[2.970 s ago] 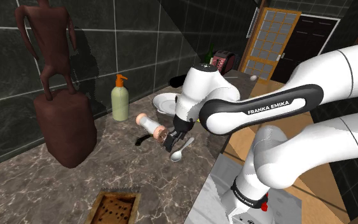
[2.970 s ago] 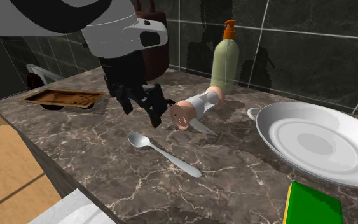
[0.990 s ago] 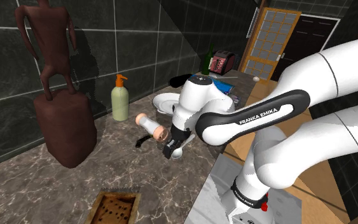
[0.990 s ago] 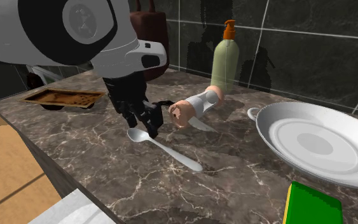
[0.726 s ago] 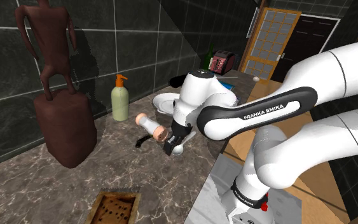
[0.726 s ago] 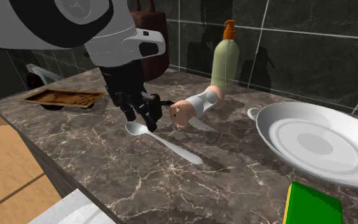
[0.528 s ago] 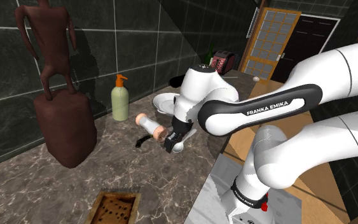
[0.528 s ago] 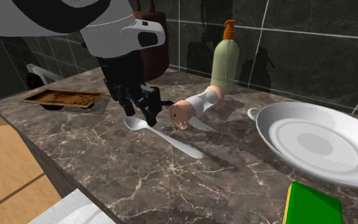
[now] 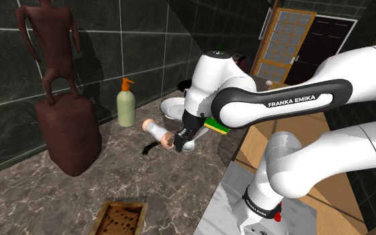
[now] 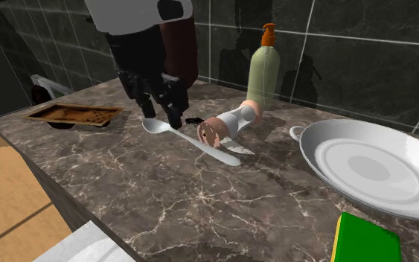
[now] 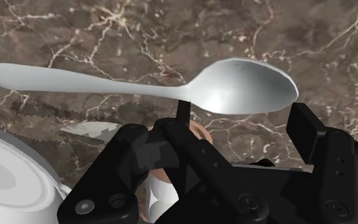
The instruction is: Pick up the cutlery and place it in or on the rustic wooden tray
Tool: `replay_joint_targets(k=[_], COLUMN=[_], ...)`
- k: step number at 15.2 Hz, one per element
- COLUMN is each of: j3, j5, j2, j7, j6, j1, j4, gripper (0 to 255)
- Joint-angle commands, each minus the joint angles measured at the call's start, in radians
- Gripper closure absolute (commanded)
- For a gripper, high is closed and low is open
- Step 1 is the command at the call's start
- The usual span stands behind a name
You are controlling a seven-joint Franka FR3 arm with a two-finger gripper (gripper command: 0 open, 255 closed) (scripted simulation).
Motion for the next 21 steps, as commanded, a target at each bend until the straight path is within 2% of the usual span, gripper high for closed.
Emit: replay_joint_targets(k=[1, 5, 13, 21], j3=[-0.003, -0.008, 0.186, 0.379], j5=[-0.002, -0.005, 0.078, 0.080], j2=[-0.012, -0.024, 0.121, 0.323], j7=[-0.001, -0.004, 0.206, 0.417], j6=[-0.035, -0.083, -0.062, -0.047], j1=[0.000, -0.002, 0.072, 0.071], j4=[0.023, 0.059, 0.183, 0.376], gripper=[255, 255, 255, 255])
